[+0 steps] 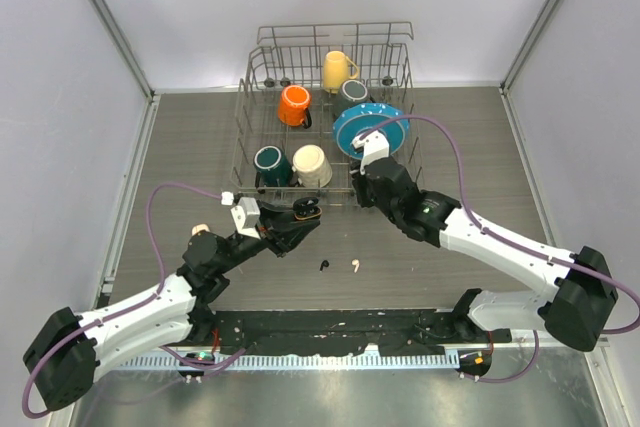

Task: Insert the wireless bluetooth earbuds into the charging case
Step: Pick up the earbud from the center of the board, then place the earbud in the charging case.

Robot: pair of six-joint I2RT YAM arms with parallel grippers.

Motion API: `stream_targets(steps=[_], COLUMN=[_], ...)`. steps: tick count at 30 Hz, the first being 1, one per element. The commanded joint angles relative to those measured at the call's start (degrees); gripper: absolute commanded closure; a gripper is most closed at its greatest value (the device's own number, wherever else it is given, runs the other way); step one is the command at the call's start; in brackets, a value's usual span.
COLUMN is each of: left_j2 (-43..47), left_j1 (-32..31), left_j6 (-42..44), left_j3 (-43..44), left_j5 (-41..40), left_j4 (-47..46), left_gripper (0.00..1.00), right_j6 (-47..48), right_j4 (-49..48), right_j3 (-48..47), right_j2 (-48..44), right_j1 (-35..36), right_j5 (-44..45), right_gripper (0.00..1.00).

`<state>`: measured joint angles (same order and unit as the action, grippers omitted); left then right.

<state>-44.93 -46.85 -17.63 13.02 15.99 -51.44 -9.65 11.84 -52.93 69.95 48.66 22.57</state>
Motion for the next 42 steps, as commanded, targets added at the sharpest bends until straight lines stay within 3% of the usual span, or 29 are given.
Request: stream_targets(steps=[1, 10, 26, 42], left_j2=[0.0, -0.2, -2.3, -3.9], left_j1=[0.0, 0.1, 0.1, 0.0], left_j6=[-0.1, -0.2, 1.1, 2.9], left_j3=[0.7, 0.5, 1.9, 4.9], left_j5=[-0.8, -0.6, -0.1, 0.6], left_j4=[-2.8, -2.9, -1.0, 2.3], left_gripper=[1.0, 1.0, 1.0, 1.0], right_j6=[-1.0, -1.2, -0.4, 2.9], right_j4=[-0.9, -2.0, 0.6, 9.1], right_j3=[-1.4, -2.2, -7.5, -17.3], right_j2=[-1.9, -1.5, -8.6, -7.9], right_j1=[0.2, 0.2, 1.0, 14.2], right_j5=[-1.0, 0.8, -5.1, -6.1], right_gripper=[0.99, 0.99, 0.99, 0.99])
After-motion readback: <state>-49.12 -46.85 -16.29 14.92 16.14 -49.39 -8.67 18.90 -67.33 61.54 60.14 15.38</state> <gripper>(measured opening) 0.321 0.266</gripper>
